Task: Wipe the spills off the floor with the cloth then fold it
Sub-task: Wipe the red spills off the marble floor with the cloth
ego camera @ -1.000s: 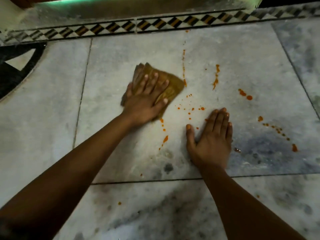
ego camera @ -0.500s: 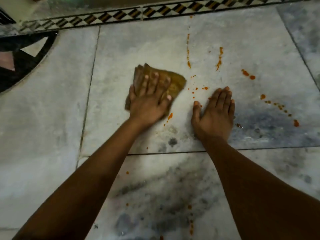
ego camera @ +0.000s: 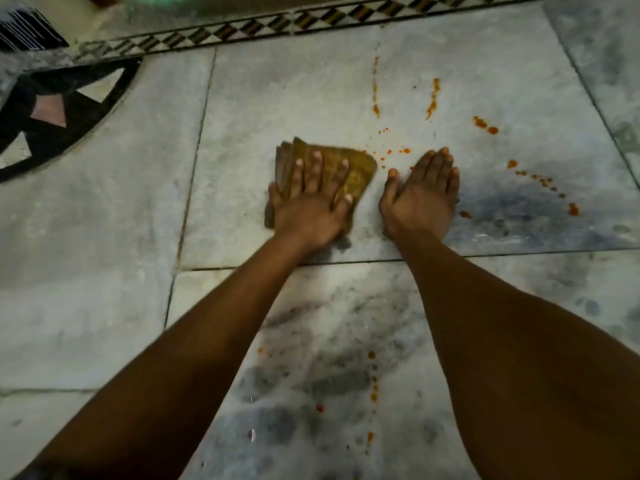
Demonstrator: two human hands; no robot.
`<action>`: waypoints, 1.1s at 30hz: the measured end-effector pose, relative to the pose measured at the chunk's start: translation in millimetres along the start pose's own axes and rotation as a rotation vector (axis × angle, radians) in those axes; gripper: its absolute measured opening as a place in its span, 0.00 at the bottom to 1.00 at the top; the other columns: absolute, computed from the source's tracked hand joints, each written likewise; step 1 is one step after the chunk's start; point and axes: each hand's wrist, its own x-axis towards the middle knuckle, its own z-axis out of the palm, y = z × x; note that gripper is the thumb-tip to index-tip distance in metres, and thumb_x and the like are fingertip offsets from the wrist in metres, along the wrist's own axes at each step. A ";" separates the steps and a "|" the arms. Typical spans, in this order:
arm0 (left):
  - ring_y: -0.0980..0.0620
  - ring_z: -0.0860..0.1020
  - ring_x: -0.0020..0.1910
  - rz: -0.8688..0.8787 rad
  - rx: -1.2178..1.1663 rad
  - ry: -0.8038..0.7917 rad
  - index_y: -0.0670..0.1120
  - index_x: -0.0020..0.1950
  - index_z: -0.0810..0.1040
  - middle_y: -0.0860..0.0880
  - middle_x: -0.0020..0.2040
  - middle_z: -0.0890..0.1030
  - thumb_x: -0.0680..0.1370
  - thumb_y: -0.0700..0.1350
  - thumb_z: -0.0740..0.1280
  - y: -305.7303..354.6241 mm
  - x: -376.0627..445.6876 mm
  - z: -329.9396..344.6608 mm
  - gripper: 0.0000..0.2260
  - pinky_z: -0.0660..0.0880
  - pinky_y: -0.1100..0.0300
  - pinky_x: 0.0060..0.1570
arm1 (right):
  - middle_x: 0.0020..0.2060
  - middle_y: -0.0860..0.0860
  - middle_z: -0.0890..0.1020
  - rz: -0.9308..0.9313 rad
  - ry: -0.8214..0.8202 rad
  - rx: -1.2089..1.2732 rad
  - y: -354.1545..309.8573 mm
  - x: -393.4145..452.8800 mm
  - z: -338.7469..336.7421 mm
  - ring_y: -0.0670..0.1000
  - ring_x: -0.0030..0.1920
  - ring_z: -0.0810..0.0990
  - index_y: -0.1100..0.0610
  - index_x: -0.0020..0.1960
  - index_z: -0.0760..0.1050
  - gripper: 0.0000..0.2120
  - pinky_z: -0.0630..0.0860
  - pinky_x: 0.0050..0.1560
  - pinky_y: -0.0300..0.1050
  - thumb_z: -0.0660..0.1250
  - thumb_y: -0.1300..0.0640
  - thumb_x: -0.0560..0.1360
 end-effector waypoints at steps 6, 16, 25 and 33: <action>0.50 0.39 0.76 -0.149 0.013 0.016 0.62 0.73 0.38 0.54 0.77 0.38 0.81 0.60 0.47 -81.1 -45.9 -0.2 0.25 0.43 0.38 0.70 | 0.75 0.62 0.49 -0.010 -0.035 0.018 1.3 -1.0 -3.0 0.57 0.76 0.46 0.67 0.75 0.46 0.34 0.39 0.74 0.50 0.46 0.43 0.80; 0.47 0.39 0.76 0.021 -0.008 -0.009 0.63 0.74 0.42 0.53 0.77 0.38 0.78 0.64 0.46 -14.6 -53.0 12.7 0.26 0.46 0.35 0.68 | 0.75 0.56 0.57 -0.205 -0.056 -0.092 73.5 -16.1 -34.1 0.56 0.75 0.53 0.55 0.75 0.56 0.33 0.43 0.73 0.56 0.49 0.36 0.77; 0.47 0.41 0.76 -0.237 -0.070 0.111 0.59 0.76 0.48 0.52 0.78 0.42 0.80 0.60 0.49 -46.3 29.8 -11.7 0.25 0.44 0.36 0.70 | 0.74 0.58 0.60 -0.187 0.038 -0.032 81.1 -17.5 -19.9 0.60 0.74 0.56 0.54 0.74 0.60 0.36 0.48 0.72 0.58 0.50 0.35 0.73; 0.48 0.42 0.76 0.126 0.020 0.089 0.61 0.75 0.46 0.52 0.78 0.42 0.81 0.58 0.49 48.8 41.2 5.6 0.24 0.45 0.36 0.69 | 0.70 0.60 0.67 -0.171 0.068 -0.012 79.0 -17.0 -18.9 0.63 0.70 0.64 0.56 0.71 0.67 0.35 0.55 0.70 0.61 0.50 0.36 0.72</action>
